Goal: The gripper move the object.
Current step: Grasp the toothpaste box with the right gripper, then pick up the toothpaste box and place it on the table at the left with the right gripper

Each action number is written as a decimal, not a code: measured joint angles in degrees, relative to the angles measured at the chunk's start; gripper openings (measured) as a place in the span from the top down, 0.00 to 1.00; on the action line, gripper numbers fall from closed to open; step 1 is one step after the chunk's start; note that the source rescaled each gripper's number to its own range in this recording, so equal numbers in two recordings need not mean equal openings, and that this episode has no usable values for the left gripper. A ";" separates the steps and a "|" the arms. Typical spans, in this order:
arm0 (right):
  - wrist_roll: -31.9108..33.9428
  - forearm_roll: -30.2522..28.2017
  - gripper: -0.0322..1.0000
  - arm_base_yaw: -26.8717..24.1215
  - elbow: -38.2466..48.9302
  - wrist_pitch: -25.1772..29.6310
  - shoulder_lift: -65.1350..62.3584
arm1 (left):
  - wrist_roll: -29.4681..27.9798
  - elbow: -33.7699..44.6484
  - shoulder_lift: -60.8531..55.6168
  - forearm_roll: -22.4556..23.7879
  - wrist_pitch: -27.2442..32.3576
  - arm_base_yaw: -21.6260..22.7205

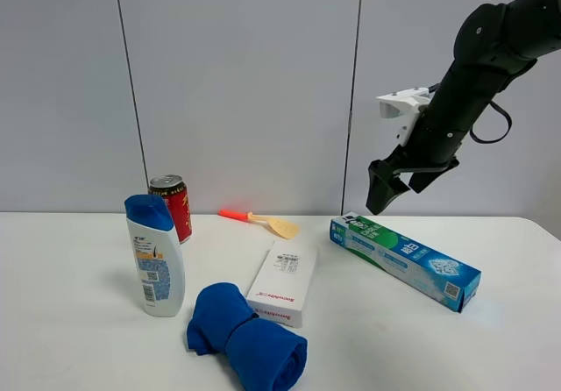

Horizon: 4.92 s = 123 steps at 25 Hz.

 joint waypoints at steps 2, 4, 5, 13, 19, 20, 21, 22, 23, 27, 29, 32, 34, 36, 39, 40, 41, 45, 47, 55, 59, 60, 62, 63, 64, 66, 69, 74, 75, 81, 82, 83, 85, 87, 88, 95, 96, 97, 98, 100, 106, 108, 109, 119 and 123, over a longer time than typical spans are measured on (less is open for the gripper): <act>0.00 -0.68 0.00 0.06 0.00 -0.25 0.00 | 0.00 0.00 0.00 0.00 0.00 0.00; 0.00 -1.75 0.00 0.06 0.00 -1.49 0.02 | 0.00 0.00 0.00 0.00 0.00 0.00; 0.00 -2.06 0.00 0.06 0.00 -2.14 0.20 | 0.00 0.00 0.00 0.00 0.00 0.00; 0.00 -2.94 0.00 0.06 0.00 -3.25 6.11 | 0.00 0.00 0.00 0.00 0.00 0.00; 0.00 -2.94 0.00 0.06 0.00 -3.48 9.95 | 0.00 0.00 0.00 0.00 0.00 0.00; 0.00 -2.94 0.00 0.06 0.00 -3.62 10.46 | 0.00 0.00 0.00 0.00 0.00 0.00; 0.00 -2.94 0.00 0.06 0.00 -3.83 10.90 | 0.00 0.00 0.00 0.00 0.00 0.00; 0.00 -3.06 0.00 0.06 0.00 -4.23 11.15 | 0.00 0.00 0.00 0.00 0.00 0.00; 0.00 -3.13 0.00 0.06 0.00 -4.69 11.36 | 0.00 0.00 0.00 0.00 0.00 0.00; 0.00 -3.34 0.00 0.06 0.00 -6.25 11.82 | 0.00 0.00 0.00 0.00 0.00 0.00; 0.00 -3.34 0.00 0.06 0.00 -6.64 12.27 | 0.00 0.00 0.00 0.00 0.00 0.00; 0.00 -3.34 0.00 0.06 0.00 -7.42 13.45 | 0.00 0.00 0.00 0.00 0.00 0.00; 0.06 -3.34 0.00 0.06 0.00 -7.60 13.83 | 0.00 0.00 0.00 0.00 0.00 0.00; 0.18 -3.34 0.06 0.06 0.00 -7.89 13.95 | 0.00 0.00 0.00 0.00 0.00 0.00; 0.37 -3.34 0.36 0.06 0.00 -8.00 13.95 | 0.00 0.00 0.00 0.00 0.00 0.00; 0.37 -3.34 0.52 0.06 0.00 -8.00 13.95 | 0.00 0.00 0.00 0.00 0.00 0.00; 0.37 -3.47 0.66 0.06 0.00 -8.06 13.95 | 0.00 0.00 0.00 0.00 0.00 0.00; 0.37 -3.35 0.96 0.06 0.00 -8.39 13.95 | 0.00 0.00 0.00 0.00 0.00 0.00; 0.37 -3.35 0.96 0.06 0.00 -8.38 13.95 | 0.00 0.00 0.00 0.00 0.00 0.00; 2.59 -3.35 0.96 0.06 0.00 -7.68 12.26 | 0.00 0.00 0.00 0.00 0.00 0.00; 2.74 -3.35 0.96 0.06 0.00 -4.98 6.85 | 0.00 0.00 0.00 0.00 0.00 0.00; 2.30 -3.30 0.96 0.06 0.00 -3.95 5.07 | 0.00 0.00 0.00 0.00 0.00 0.00; 0.27 -2.62 0.96 0.06 0.00 -2.09 1.87 | 0.00 0.00 0.00 0.00 0.00 0.00; -0.77 -2.21 0.96 0.13 0.00 -1.56 0.07 | 0.00 0.00 0.00 0.00 0.00 0.00; -2.18 -1.65 0.96 0.39 0.00 -1.16 -1.67 | 0.00 0.00 0.00 0.00 0.00 0.00; -5.34 -0.10 0.96 1.02 0.00 -1.12 -4.97 | 0.00 0.00 0.00 0.00 0.00 0.00; -12.29 3.83 0.96 2.03 0.00 -1.17 -9.48 | 0.00 0.00 0.00 0.00 0.00 0.00; -26.26 11.32 0.96 4.59 -0.96 -1.16 -12.60 | 0.00 0.00 0.00 0.00 0.00 0.00; -27.52 12.35 0.96 5.13 -1.56 -1.16 -12.54 | 0.00 0.00 0.00 0.00 0.00 0.00; -29.30 14.00 0.96 8.19 -8.48 -2.77 -9.63 | 0.00 0.00 0.00 0.00 0.00 0.00; -29.60 14.00 0.96 8.77 -9.70 -3.14 -8.90 | 0.00 0.00 0.00 0.00 0.00 0.00; -30.01 14.00 0.96 9.65 -11.53 -3.30 -7.90 | 0.00 0.00 0.00 0.00 0.00 0.00; -30.78 14.00 0.96 11.33 -14.68 -3.55 -5.40 | 0.00 0.00 0.00 0.00 0.00 0.00; -32.02 14.12 0.96 13.30 -18.36 -3.88 -2.51 | 0.00 0.00 0.00 0.00 0.00 0.00; -32.36 14.17 0.96 14.45 -20.10 -4.04 -0.72 | 0.00 0.00 0.00 0.00 0.00 0.00; -34.59 16.08 0.96 20.37 -26.52 -8.06 10.89 | 0.00 0.00 0.00 0.00 0.00 0.00; -34.59 16.35 0.96 20.74 -26.55 -9.02 12.11 | 0.00 0.00 0.00 0.00 0.00 0.00; -34.59 16.57 0.96 21.04 -26.55 -9.93 13.14 | 0.00 0.00 0.00 0.00 0.00 0.00; -34.59 16.62 0.96 21.17 -26.55 -10.69 13.95 | 0.00 0.00 0.00 0.00 0.00 0.00; -34.67 17.06 0.96 21.31 -26.56 -12.15 15.34 | 0.00 0.00 0.00 0.00 0.00 0.00; -35.18 18.07 0.96 21.37 -26.67 -14.86 16.68 | 0.00 0.00 0.00 0.00 0.00 0.00; -35.18 19.48 0.96 21.37 -26.73 -14.80 16.68 | 0.00 0.00 0.00 0.00 0.00 0.00; -35.23 20.27 0.96 21.42 -26.79 -14.60 16.68 | 0.00 0.00 0.00 0.00 0.00 0.00; -44.14 21.73 0.96 23.24 -26.79 -8.64 16.70 | 0.00 0.00 0.00 0.00 0.00 0.00; -44.22 21.73 0.96 23.26 -26.79 -8.61 16.75 | 0.00 0.00 0.00 0.00 0.00 0.00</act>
